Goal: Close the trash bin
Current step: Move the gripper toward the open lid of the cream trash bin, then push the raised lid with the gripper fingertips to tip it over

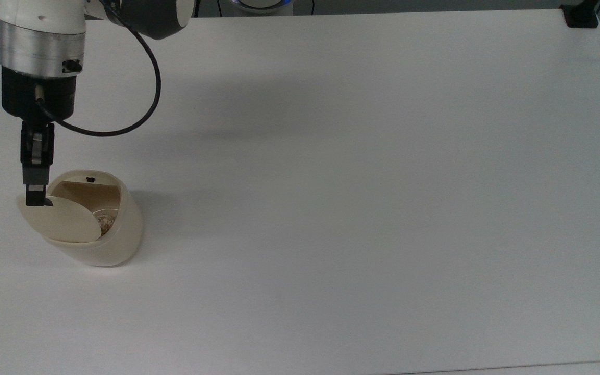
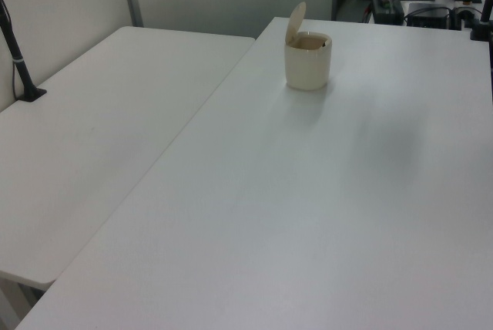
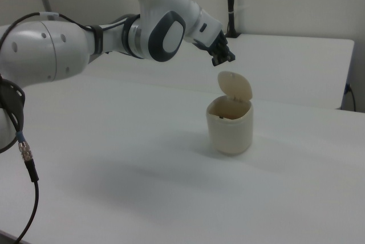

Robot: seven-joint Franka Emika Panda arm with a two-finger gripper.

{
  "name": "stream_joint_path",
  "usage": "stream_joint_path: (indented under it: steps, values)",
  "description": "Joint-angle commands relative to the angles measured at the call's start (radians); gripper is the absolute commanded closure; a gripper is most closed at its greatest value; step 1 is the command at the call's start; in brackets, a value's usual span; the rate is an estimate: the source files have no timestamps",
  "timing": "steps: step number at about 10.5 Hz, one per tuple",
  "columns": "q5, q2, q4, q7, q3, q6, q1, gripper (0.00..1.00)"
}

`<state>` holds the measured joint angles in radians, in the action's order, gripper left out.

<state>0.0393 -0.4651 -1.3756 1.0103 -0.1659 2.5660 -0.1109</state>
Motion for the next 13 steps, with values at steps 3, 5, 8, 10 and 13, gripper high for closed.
stream_joint_path:
  steps: [3, 5, 8, 10, 13]
  values:
    - [0.005, -0.041, 0.007, 0.008, -0.009, 0.030, -0.001, 1.00]
    - [0.008, -0.040, 0.000, 0.005, -0.009, 0.030, -0.003, 1.00]
    - [0.011, -0.026, -0.034, -0.016, -0.009, 0.028, -0.010, 1.00]
    - [0.011, -0.004, -0.066, -0.053, -0.009, 0.028, -0.012, 1.00]
    - [0.011, 0.043, -0.131, -0.113, -0.006, 0.023, -0.010, 1.00]
